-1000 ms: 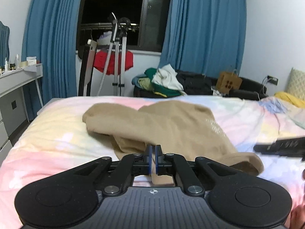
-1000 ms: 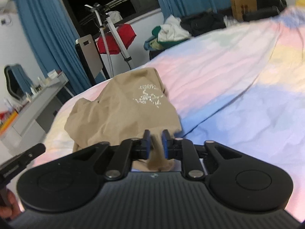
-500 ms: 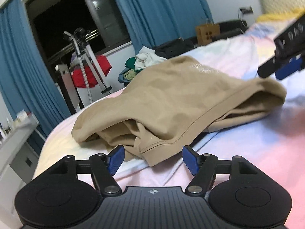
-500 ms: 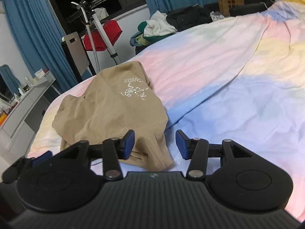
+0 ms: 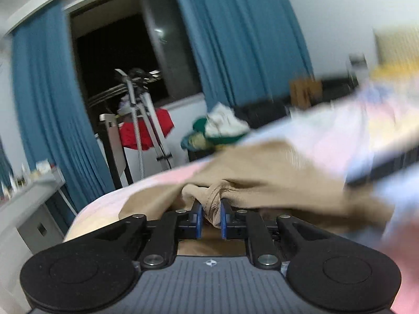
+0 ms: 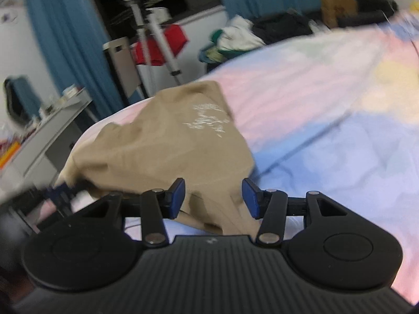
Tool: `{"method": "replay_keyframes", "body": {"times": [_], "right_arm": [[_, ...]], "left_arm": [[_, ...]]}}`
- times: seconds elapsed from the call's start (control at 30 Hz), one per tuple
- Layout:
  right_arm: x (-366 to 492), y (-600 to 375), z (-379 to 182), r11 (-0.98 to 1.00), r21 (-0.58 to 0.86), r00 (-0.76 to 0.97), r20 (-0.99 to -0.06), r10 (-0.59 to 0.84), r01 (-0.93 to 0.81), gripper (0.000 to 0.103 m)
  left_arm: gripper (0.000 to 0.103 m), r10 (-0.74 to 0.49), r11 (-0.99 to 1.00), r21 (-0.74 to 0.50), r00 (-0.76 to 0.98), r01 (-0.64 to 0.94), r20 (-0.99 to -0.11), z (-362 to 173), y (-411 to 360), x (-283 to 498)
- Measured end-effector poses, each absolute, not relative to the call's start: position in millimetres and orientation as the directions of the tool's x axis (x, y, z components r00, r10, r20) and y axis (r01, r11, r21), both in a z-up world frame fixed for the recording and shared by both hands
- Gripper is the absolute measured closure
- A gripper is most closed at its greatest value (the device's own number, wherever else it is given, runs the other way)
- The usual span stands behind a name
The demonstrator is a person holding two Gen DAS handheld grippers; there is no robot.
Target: Fold clothes
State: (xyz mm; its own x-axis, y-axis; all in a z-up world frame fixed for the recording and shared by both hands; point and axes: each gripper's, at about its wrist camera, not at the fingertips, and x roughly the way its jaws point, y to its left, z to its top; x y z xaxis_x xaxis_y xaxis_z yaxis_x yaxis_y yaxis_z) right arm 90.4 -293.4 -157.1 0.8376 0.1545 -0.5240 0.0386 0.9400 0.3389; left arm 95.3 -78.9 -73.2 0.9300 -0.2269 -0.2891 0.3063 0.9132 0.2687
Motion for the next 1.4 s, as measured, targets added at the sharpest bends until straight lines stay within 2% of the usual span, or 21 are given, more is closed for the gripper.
{"method": "replay_keyframes", "body": {"times": [0.13, 0.23, 0.37, 0.6, 0.67, 0.77, 0.9, 0.93, 1.0, 1.03, 1.13, 1.17, 1.2, 1.27, 1.3, 1.4], "right_arm": [[93, -265, -152, 0.966, 0.250, 0.844, -0.500, 0.193, -0.072, 0.051], [96, -244, -150, 0.966, 0.195, 0.843, -0.478, 0.245, -0.170, 0.052], [102, -219, -154, 0.963, 0.121, 0.836, -0.478, 0.268, -0.239, 0.054], [107, -226, -170, 0.997, 0.047, 0.847, -0.526, 0.079, -0.064, 0.054], [105, -240, -171, 0.997, 0.074, 0.843, -0.538, 0.015, 0.029, 0.054], [99, -268, -177, 0.975, 0.123, 0.794, -0.603, -0.075, 0.186, 0.053], [94, -294, -188, 0.922, 0.263, 0.757, -0.652, -0.046, 0.283, 0.053], [93, -296, -188, 0.914, 0.281, 0.758, -0.651, -0.044, 0.293, 0.057], [90, -294, -181, 0.919, 0.282, 0.786, -0.616, -0.047, 0.276, 0.074], [88, -292, -178, 0.921, 0.287, 0.802, -0.596, -0.042, 0.262, 0.075], [83, -289, -167, 0.924, 0.311, 0.839, -0.544, -0.020, 0.223, 0.075], [81, -291, -165, 0.923, 0.317, 0.846, -0.532, -0.016, 0.217, 0.075], [81, -292, -163, 0.922, 0.324, 0.852, -0.523, -0.011, 0.211, 0.075], [81, -295, -160, 0.917, 0.346, 0.861, -0.508, 0.004, 0.200, 0.075], [81, -295, -158, 0.915, 0.355, 0.866, -0.500, 0.010, 0.194, 0.075], [79, -296, -154, 0.912, 0.374, 0.884, -0.467, 0.026, 0.170, 0.075]], "left_arm": [[0.089, -0.262, 0.948, 0.115, 0.933, 0.297, -0.247, -48, -57, 88], [0.089, -0.269, 0.955, 0.056, 0.933, 0.290, -0.240, -41, -47, 89], [0.089, -0.266, 0.958, 0.039, 0.932, 0.284, -0.244, -40, -42, 89], [0.089, -0.242, 0.966, 0.025, 0.935, 0.257, -0.259, -43, -35, 92], [0.089, -0.229, 0.969, 0.029, 0.935, 0.246, -0.272, -46, -35, 93], [0.089, -0.215, 0.970, 0.048, 0.929, 0.240, -0.300, -53, -37, 96], [0.089, -0.198, 0.967, 0.080, 0.914, 0.240, -0.354, -67, -44, 98], [0.089, -0.193, 0.966, 0.091, 0.910, 0.241, -0.366, -71, -45, 99], [0.088, -0.189, 0.962, 0.109, 0.901, 0.249, -0.391, -78, -48, 101], [0.088, -0.186, 0.961, 0.115, 0.896, 0.251, -0.403, -82, -49, 101], [0.079, -0.160, 0.959, 0.145, 0.886, 0.245, -0.435, -92, -52, 99], [0.072, -0.147, 0.958, 0.161, 0.886, 0.239, -0.441, -95, -54, 99], [0.060, -0.138, 0.954, 0.181, 0.886, 0.239, -0.444, -97, -56, 98], [0.044, -0.137, 0.946, 0.206, 0.883, 0.251, -0.449, -100, -61, 98], [0.038, -0.138, 0.941, 0.218, 0.881, 0.259, -0.452, -102, -63, 97], [0.035, -0.131, 0.918, 0.275, 0.871, 0.287, -0.473, -109, -77, 102]]}}
